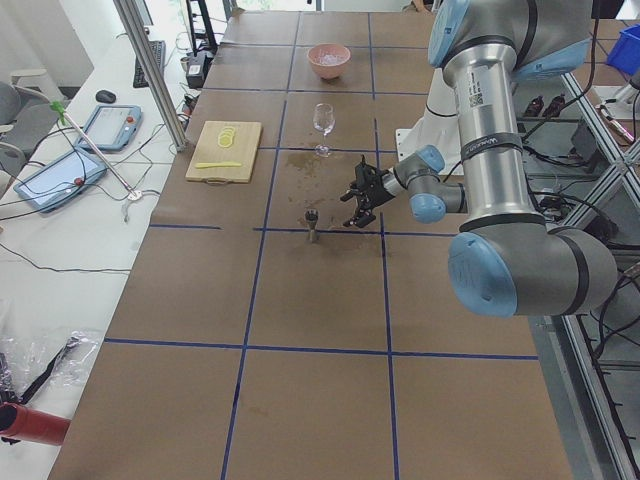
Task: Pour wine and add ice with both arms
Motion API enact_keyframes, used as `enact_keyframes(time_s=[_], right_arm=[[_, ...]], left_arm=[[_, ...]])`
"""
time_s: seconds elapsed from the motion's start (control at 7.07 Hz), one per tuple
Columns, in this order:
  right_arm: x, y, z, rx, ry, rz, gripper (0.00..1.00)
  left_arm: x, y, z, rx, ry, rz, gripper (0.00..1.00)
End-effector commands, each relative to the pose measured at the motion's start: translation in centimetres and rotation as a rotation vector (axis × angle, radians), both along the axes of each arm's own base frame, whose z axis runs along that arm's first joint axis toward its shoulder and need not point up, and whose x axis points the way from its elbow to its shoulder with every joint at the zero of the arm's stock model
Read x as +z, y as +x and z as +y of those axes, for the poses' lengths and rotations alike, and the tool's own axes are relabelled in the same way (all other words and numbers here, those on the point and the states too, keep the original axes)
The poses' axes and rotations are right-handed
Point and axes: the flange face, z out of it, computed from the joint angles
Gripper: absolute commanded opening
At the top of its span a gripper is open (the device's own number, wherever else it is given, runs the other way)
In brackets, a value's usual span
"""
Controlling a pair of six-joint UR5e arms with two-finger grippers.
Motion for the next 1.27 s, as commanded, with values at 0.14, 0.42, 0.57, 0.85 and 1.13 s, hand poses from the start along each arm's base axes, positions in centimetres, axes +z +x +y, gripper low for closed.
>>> enact_keyframes(time_s=[0.14,0.42,0.57,0.85,1.13], right_arm=[[-2.1,-2.5,2.1,0.014,-0.027,0.008,1.0],[-2.3,-3.7,2.2,0.029,-0.06,-0.003,1.0],[-1.8,-4.7,3.0,0.039,-0.053,-0.018,1.0],[-1.8,-5.9,4.1,0.068,-0.036,-0.048,1.0],[-2.1,-6.4,4.2,0.057,-0.032,-0.05,1.0]], left_arm=[[1.7,7.0,-0.6,-0.14,0.086,-0.046,1.0],[3.8,8.8,-1.2,-0.203,0.146,-0.077,1.0],[4.5,9.8,-1.3,-0.208,0.149,-0.086,1.0],[5.9,10.8,-1.5,-0.225,0.173,-0.114,0.99],[5.9,11.4,-1.9,-0.252,0.201,-0.114,0.98]])
